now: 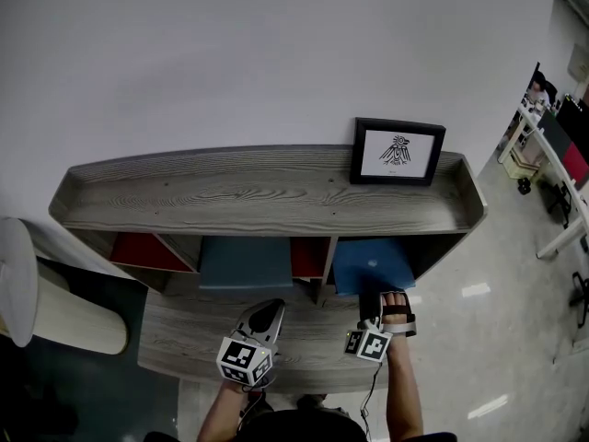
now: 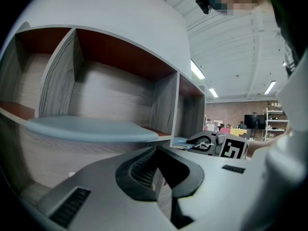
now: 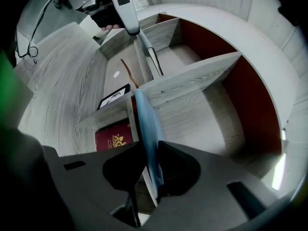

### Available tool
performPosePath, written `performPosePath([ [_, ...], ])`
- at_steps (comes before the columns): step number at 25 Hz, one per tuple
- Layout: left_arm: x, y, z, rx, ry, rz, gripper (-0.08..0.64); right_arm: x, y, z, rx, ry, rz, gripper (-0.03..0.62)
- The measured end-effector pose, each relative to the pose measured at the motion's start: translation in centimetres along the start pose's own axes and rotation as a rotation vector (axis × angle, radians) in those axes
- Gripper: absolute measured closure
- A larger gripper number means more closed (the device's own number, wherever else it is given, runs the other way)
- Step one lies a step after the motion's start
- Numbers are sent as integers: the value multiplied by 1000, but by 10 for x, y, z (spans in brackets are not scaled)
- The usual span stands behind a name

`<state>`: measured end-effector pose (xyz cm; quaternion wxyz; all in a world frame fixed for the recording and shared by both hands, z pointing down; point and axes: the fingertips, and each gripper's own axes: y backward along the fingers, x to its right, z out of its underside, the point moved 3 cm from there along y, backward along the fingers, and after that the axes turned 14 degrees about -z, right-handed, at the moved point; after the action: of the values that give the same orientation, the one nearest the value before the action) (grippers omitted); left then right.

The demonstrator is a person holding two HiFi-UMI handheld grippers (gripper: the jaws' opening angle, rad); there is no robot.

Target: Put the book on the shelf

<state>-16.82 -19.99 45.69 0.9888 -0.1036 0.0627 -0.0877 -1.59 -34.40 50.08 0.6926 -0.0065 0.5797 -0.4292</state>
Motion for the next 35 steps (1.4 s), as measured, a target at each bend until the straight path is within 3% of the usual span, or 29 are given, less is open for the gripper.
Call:
performPosePath([
  [4, 0, -2, 1, -5, 7, 4, 554, 1, 0, 2, -8, 36, 24, 508],
  [11, -2, -4, 0, 1, 14, 10, 554, 2, 0, 3, -10, 24, -27, 500],
  [17, -6, 0, -2, 6, 15, 11, 554, -2, -3, 7, 0, -95, -113, 471],
  [26, -10, 9, -2, 11, 31, 15, 554, -15, -2, 8, 28, -210, -228, 344],
  [35, -14, 24, -8, 32, 24, 24, 554, -12, 20, -6, 78, -356, -202, 318],
])
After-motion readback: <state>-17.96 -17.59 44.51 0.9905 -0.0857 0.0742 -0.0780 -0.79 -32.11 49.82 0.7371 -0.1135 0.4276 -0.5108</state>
